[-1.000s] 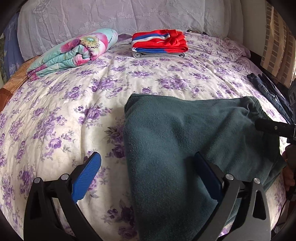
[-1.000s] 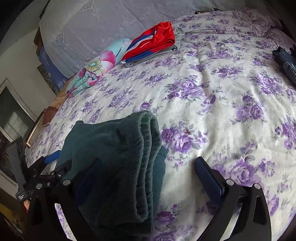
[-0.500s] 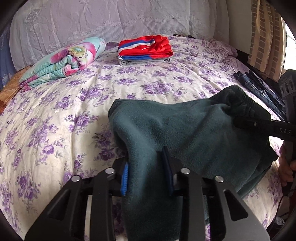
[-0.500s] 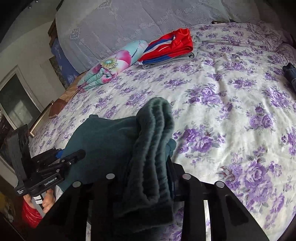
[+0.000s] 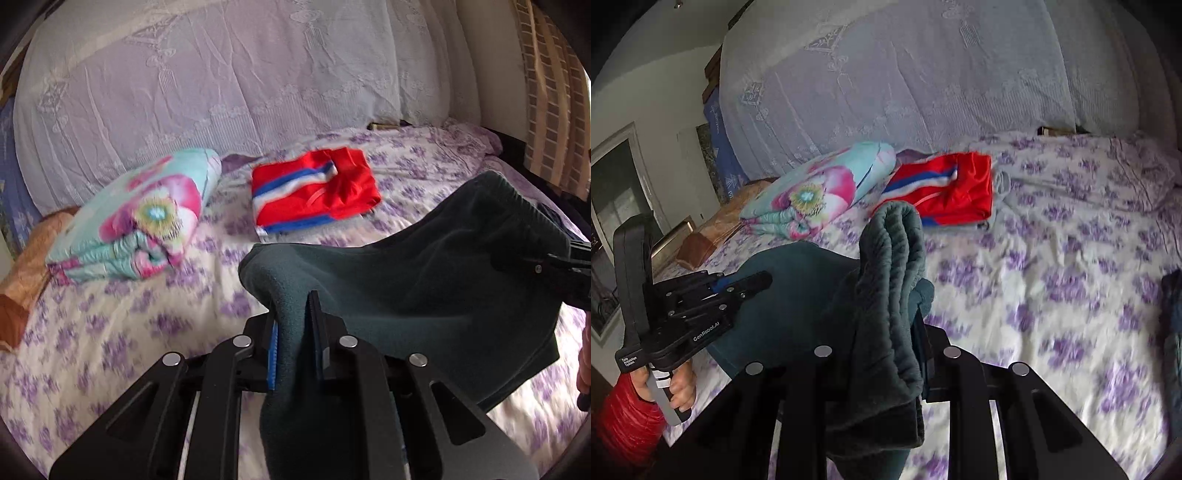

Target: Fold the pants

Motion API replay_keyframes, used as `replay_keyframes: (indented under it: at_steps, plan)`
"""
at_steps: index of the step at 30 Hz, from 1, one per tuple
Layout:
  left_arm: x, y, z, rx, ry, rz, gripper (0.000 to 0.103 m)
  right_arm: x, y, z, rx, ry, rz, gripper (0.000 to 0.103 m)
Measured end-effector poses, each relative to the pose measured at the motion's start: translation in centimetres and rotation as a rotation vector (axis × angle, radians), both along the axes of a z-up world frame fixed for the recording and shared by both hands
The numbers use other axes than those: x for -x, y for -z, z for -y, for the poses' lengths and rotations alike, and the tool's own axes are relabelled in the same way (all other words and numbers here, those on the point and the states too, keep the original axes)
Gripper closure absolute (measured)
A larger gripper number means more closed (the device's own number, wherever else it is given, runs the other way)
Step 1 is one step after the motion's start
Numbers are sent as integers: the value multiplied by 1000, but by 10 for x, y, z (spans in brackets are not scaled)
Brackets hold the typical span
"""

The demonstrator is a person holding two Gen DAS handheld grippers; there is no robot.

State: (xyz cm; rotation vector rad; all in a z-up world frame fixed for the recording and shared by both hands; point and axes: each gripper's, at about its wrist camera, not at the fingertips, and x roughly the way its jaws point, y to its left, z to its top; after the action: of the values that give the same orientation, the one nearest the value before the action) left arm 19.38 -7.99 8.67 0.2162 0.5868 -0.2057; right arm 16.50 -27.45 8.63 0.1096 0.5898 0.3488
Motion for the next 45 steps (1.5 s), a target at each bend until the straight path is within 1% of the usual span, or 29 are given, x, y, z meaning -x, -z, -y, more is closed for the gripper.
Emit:
replay_keyframes:
  at_steps: [3,5,7,9,10,11,12,13,14,15,16,17,18,19,20,21,22,23,24,26,28,30,31,33,34,35,37,40,45]
  plan:
    - [-66,-32,12,-38,-66,99,90,-62,-28,-5,32,55,105,79]
    - [-109,-47,25,-75,-113,187,90,-106,-36,-5,17,103,158,79]
    - [-148,-51,37,-100,-161,257,90,-152,-33,-2,10,166,196,79]
    - [-196,-43,49,-113,-213,280,90,-205,-14,1,-3,227,188,79]
    - [-220,-32,53,-116,-235,263,90,-230,0,3,-4,253,163,77]
    - [-249,-14,57,-114,-259,215,87,-254,18,6,4,278,125,75]
    - [-271,7,57,-112,-273,149,86,-272,36,9,14,304,86,70]
    - [-293,35,56,-108,-287,70,83,-282,54,13,4,320,64,60]
    - [-307,59,53,-111,-308,11,79,-278,66,20,-58,305,104,57]
    - [-307,73,50,-101,-326,32,75,-273,71,24,-81,321,126,33]
    - [-300,79,47,-103,-355,91,67,-272,70,25,-61,333,119,16]
    - [-291,81,45,-103,-370,129,57,-270,61,24,-28,301,138,16]
    - [-285,78,41,-85,-375,135,50,-261,51,25,3,322,187,18]
    - [-280,72,34,-46,-387,135,33,-248,41,27,10,373,258,17]
    - [-272,65,22,22,-412,139,25,-234,34,30,-8,404,327,17]
    - [-265,58,12,94,-430,142,25,-229,30,30,-9,409,354,16]
    - [-261,53,4,138,-427,134,25,-232,29,26,42,415,330,16]
    - [-259,50,-1,152,-417,117,24,-240,33,20,113,423,285,16]
    - [-261,50,-3,143,-410,88,23,-249,41,16,180,435,242,16]
    - [-269,62,1,82,-400,31,22,-258,61,16,222,458,207,13]
    - [-268,77,8,0,-406,37,22,-249,63,19,193,453,234,13]
    - [-254,72,20,-83,-409,94,23,-229,49,18,169,439,297,13]
    - [-244,66,24,-98,-394,119,23,-215,44,15,154,436,349,12]
    - [-214,57,29,-79,-362,154,20,-186,37,11,128,415,412,9]
    - [-198,54,30,-75,-350,163,12,-173,35,8,121,404,416,7]
    - [-181,52,32,-77,-338,177,6,-159,36,6,117,398,413,6]
    - [-145,50,34,-102,-328,206,5,-134,36,1,116,386,385,5]
    - [-99,54,30,-101,-312,161,5,-96,41,-4,95,377,324,5]
    - [-48,49,15,-32,-289,103,5,-38,53,-4,32,410,267,5]
